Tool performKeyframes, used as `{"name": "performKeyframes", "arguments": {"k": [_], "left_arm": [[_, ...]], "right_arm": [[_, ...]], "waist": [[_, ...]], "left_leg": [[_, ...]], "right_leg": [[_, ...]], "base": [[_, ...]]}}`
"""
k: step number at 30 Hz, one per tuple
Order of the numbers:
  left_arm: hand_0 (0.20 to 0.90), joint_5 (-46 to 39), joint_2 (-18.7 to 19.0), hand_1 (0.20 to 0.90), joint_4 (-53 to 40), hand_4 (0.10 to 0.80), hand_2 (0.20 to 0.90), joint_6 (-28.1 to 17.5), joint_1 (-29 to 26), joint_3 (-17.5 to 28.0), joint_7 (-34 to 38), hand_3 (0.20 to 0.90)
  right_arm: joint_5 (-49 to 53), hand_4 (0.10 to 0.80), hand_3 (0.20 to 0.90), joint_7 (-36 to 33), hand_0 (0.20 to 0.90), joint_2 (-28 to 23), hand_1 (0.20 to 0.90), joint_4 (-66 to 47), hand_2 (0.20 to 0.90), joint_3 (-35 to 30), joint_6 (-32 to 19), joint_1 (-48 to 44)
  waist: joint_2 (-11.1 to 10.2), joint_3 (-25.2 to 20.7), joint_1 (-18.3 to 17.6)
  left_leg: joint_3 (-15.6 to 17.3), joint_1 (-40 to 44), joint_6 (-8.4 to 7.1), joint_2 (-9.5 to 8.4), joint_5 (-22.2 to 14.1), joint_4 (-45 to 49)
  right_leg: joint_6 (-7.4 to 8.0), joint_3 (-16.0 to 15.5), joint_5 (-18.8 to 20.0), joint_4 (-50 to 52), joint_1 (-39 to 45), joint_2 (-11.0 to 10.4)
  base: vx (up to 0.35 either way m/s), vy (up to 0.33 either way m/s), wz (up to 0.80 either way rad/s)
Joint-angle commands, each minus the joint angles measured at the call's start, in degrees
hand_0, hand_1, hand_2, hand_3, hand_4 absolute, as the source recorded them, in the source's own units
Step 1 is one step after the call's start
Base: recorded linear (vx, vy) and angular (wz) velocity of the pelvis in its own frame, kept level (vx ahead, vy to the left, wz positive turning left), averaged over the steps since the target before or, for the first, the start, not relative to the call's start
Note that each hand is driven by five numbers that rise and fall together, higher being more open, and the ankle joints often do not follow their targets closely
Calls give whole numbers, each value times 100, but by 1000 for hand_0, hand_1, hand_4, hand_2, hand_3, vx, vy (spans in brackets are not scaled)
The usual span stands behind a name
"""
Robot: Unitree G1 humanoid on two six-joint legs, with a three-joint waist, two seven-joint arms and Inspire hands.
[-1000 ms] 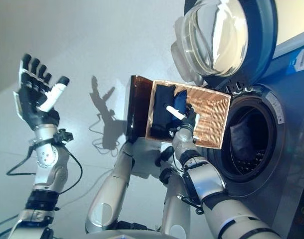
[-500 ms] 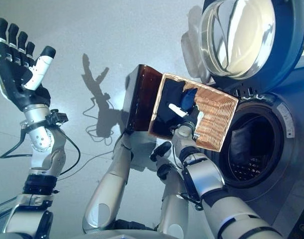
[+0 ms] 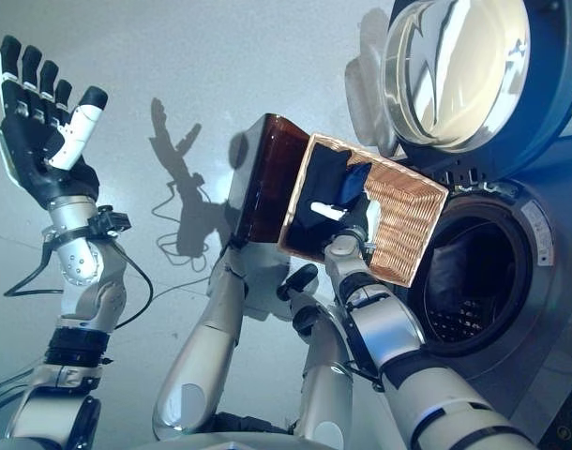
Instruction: Pick up the clothes and place them into the washing machine
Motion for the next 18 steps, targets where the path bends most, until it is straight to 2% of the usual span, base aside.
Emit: {"name": "performKeyframes", "arguments": {"k": [1,18], "left_arm": [[900,37,141,900,-1082,800,900,-641,122,216,-176,900],[900,22,366,900,-1180,800,900,-615,167,366,-249,900]], "right_arm": [[-343,800,900,66,900,216,900,-1,900,176,46,207],[-601,800,900,237,900,235,900,51,900,274,169,427]], "waist": [[110,-29,361],[34,66,673]], "left_leg": [[231,-178,46,-435,-339,19],[58,-468,13,-555,-275,20]], "right_leg": [[379,69,-259,-137,398,84],[497,-236,-291,-93,347,-37]], "base": [[26,-32,8],[41,-9,12]]}}
